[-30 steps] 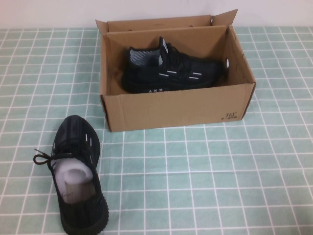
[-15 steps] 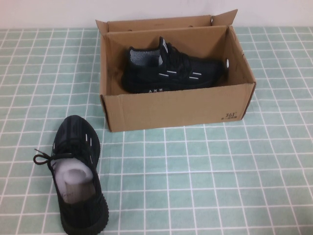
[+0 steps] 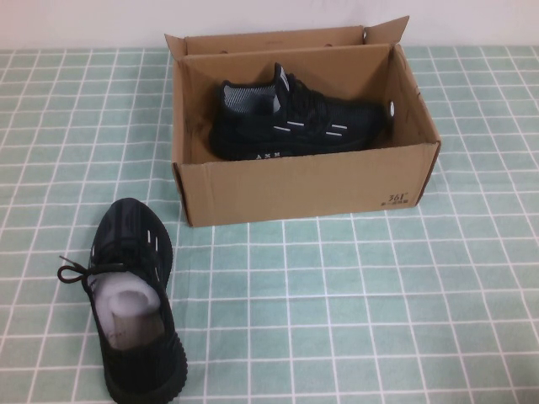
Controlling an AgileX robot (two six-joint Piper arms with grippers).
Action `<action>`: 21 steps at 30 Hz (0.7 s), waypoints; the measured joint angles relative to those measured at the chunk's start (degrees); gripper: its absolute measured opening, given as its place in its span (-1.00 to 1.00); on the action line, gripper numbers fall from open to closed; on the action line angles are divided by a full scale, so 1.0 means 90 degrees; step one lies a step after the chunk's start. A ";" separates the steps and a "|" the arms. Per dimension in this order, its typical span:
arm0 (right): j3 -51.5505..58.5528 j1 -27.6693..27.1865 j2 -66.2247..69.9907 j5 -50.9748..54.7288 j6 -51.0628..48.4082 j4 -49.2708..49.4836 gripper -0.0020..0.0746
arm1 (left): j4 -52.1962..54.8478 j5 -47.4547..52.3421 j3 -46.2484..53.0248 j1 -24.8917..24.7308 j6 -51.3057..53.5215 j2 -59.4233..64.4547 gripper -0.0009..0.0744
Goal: Put shoes into padded shoe box
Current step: Pick up the shoe from the table
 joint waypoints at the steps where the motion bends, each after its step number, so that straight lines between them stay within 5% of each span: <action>1: 0.0000 0.0000 0.0000 0.0000 -0.0011 0.0000 -0.97 | 0.0000 0.0000 0.0000 0.0000 0.0000 0.0000 -0.99; 11: 0.0000 0.0000 0.0000 0.0009 -0.0011 0.0000 -0.97 | 0.0030 -0.0111 0.0000 0.0000 0.0000 0.0000 -0.99; 21: 0.0000 0.0000 0.0000 0.0009 -0.0011 0.0000 -0.97 | -0.0868 -0.2023 0.0011 0.0000 -0.0945 0.0000 -0.99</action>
